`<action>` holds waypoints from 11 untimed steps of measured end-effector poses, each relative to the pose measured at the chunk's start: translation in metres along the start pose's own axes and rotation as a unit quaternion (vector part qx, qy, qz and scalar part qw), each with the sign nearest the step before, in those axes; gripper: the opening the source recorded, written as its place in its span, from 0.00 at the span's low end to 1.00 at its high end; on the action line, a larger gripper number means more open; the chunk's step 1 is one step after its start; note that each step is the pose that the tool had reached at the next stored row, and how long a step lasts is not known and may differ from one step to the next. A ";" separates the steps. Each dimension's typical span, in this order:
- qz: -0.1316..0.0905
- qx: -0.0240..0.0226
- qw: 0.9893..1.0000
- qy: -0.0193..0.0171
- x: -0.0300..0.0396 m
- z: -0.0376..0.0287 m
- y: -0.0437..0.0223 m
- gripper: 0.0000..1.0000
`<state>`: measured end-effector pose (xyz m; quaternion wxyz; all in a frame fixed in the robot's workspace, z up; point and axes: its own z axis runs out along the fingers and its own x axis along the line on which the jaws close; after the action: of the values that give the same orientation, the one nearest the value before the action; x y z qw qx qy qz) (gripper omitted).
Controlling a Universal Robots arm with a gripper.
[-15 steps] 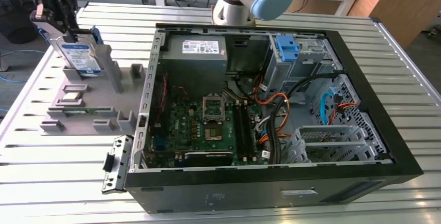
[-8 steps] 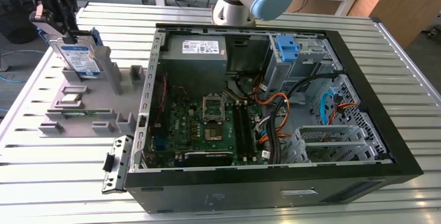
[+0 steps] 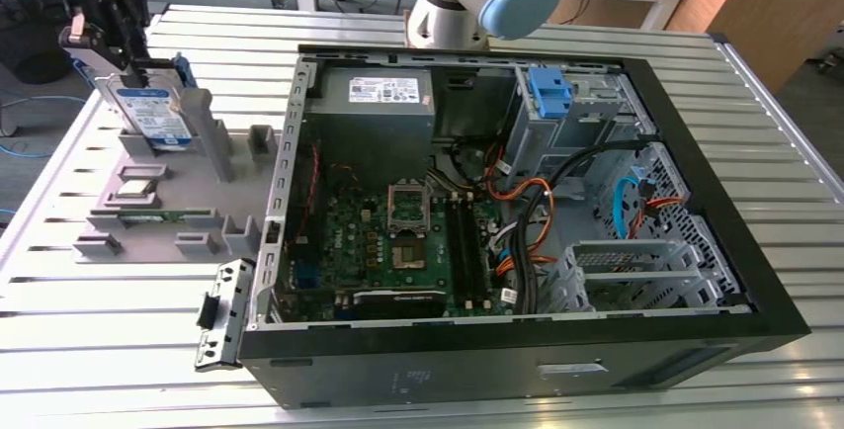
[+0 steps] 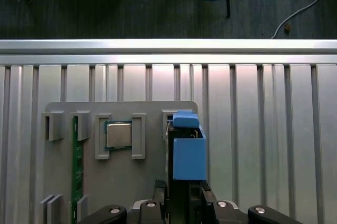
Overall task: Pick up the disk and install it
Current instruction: 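Pick up the disk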
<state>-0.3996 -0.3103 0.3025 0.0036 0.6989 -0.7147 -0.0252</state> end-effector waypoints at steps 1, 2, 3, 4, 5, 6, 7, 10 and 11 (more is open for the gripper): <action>0.000 0.000 1.000 0.000 0.0000 0.0000 0.0000 0.36; 0.000 0.000 1.000 0.000 0.0000 0.0000 0.0000 0.36; 0.000 0.000 1.000 0.000 0.0000 -0.0007 0.0000 0.36; 0.000 0.000 1.000 0.000 -0.0001 -0.0023 0.0001 0.36; 0.000 0.000 1.000 0.000 -0.0002 -0.0046 0.0002 0.36; 0.000 0.000 1.000 0.000 -0.0002 -0.0068 0.0003 0.36; 0.000 0.000 1.000 0.000 -0.0003 -0.0078 0.0003 0.36; 0.000 0.000 1.000 0.000 -0.0002 -0.0074 0.0003 0.36; 0.000 0.000 1.000 0.000 -0.0002 -0.0066 0.0003 0.36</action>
<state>-0.3996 -0.3103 0.3091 0.0034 0.6989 -0.7148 -0.0250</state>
